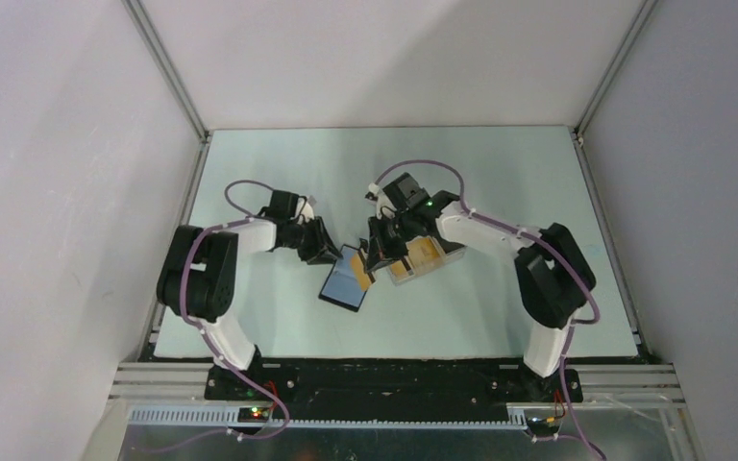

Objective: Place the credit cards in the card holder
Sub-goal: Insert the credit card into the card holder.

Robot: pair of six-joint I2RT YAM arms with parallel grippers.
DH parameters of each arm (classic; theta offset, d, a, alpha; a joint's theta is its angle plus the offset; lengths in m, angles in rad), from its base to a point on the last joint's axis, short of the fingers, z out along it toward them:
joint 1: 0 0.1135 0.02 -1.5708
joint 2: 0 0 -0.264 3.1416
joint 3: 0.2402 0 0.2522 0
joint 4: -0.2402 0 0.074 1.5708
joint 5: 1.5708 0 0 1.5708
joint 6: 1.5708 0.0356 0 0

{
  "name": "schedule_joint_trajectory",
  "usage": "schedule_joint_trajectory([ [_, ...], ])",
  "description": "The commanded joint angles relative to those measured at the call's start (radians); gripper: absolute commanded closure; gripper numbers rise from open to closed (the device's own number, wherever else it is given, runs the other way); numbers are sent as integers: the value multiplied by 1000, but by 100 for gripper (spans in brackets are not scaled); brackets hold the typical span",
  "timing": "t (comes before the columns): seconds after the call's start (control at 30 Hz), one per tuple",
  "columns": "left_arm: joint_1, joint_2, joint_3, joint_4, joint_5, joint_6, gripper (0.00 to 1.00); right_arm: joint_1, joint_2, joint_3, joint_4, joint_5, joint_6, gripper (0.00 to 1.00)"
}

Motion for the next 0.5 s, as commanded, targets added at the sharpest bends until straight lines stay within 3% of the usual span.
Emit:
schedule_joint_trajectory([
  [0.0, -31, 27, 81, -4, -30, 16, 65, 7, 87, 64, -21, 93, -18, 100],
  [0.23, -14, -237, 56, -109, -200, 25, 38, -9, 147, 127, -111, 226, -45, 100],
  [0.33, -3, -378, -24, -147, -222, 4, 34, -32, 137, 110, -101, 221, -53, 100],
  [0.47, -1, -495, -148, -155, -147, -52, 37, -72, 97, 55, -58, 204, -81, 100],
])
